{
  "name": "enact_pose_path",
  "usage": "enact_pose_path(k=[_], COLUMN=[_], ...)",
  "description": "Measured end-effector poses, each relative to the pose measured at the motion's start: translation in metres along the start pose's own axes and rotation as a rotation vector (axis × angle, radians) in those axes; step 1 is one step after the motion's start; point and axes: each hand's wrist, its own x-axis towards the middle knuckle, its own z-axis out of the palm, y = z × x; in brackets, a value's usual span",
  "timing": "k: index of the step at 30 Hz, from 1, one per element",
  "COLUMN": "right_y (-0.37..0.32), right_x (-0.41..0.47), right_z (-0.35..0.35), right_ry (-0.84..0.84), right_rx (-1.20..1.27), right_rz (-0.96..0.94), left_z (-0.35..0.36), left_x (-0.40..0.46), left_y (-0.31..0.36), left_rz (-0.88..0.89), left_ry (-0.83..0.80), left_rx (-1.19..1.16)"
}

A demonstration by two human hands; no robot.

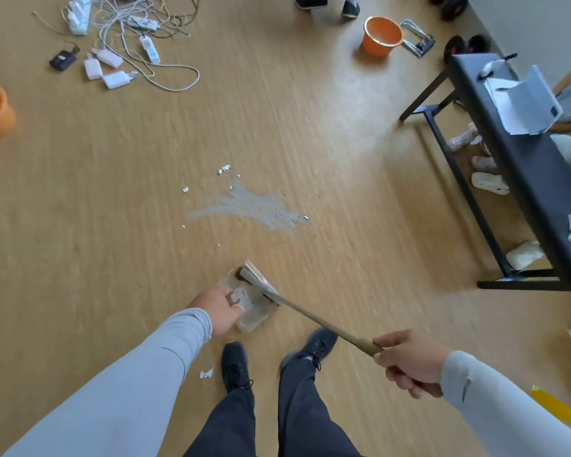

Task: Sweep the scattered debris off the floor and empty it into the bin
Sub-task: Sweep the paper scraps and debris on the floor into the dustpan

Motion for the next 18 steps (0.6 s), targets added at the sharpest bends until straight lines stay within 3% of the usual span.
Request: enact_pose_path(k=[4, 9, 18], right_y=[0.014, -0.003, -0.068], right_x=[-0.033, -0.041, 0.011], right_z=[-0.009, -0.011, -0.071], right_ry=[0.033, 0.194, 0.29], right_rx=[0.026, 0.024, 0.249], right_rz=[-0.027, -0.08, -0.046], left_z=[-0.012, -0.039, -0.054], left_x=[-0.02, -0.031, 0.006], left_y=[-0.004, 0.006, 0.064], left_rz=[0.007, 0.012, 0.004], left_ry=[0.027, 0.096, 0.127], left_rx=[-0.058, -0.157, -0.159])
